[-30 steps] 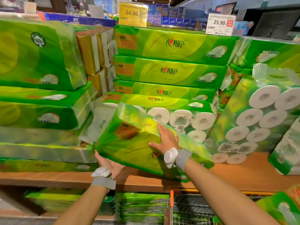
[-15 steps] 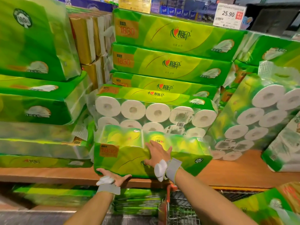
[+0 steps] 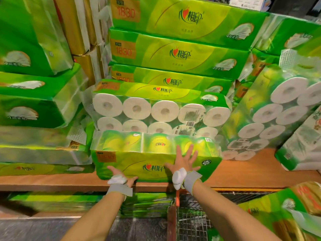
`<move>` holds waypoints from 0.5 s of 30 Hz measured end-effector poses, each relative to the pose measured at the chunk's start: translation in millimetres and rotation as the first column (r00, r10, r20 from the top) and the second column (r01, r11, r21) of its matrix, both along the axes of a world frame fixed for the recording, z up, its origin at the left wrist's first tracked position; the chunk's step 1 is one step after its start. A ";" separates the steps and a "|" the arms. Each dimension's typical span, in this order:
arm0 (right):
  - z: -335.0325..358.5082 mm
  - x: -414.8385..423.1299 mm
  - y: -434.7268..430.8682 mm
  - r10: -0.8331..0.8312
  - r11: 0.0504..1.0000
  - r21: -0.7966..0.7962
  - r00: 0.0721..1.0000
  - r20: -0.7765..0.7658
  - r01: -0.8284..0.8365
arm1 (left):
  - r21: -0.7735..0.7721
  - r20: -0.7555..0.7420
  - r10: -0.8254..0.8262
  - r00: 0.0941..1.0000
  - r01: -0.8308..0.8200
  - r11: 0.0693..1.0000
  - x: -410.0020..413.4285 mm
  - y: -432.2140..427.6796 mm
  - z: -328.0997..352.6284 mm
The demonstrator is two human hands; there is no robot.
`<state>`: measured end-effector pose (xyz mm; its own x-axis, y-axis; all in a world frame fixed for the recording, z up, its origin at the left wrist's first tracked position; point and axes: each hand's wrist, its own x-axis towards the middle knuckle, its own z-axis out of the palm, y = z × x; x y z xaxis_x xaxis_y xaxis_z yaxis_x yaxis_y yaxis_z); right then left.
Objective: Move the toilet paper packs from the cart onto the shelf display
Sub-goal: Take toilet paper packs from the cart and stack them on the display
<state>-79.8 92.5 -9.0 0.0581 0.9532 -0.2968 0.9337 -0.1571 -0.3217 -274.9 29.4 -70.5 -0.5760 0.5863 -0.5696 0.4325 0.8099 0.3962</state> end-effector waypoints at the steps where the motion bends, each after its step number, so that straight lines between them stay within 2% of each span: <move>1: -1.8 7.4 0.8 -0.078 0.997 0.012 0.997 -0.027 0.078 | 0.010 0.006 -0.005 1.000 0.005 1.000 4.0 -0.7 1.4; 3: -5.0 18.2 2.4 -0.188 0.981 0.042 0.980 -0.072 0.191 | 0.032 -0.006 -0.008 1.000 0.008 0.999 10.2 -1.1 9.7; 5: -5.5 23.3 4.4 -0.225 0.972 0.046 0.970 -0.089 0.229 | 0.036 0.017 0.018 1.000 -0.019 0.999 13.3 1.6 9.4; 8: -1.2 21.7 7.4 -0.158 0.987 0.018 0.986 -0.052 0.159 | 0.013 0.056 0.018 0.998 -0.019 1.000 13.9 7.7 -2.4; 11: -1.0 20.9 11.4 -0.059 0.998 0.008 0.996 -0.063 0.059 | 0.141 0.005 0.097 0.995 -0.096 0.985 19.4 1.5 4.6; 15: -5.9 24.5 19.3 0.019 1.000 0.022 0.996 -0.082 -0.017 | 0.151 0.014 0.086 0.996 -0.087 0.985 17.2 7.2 2.7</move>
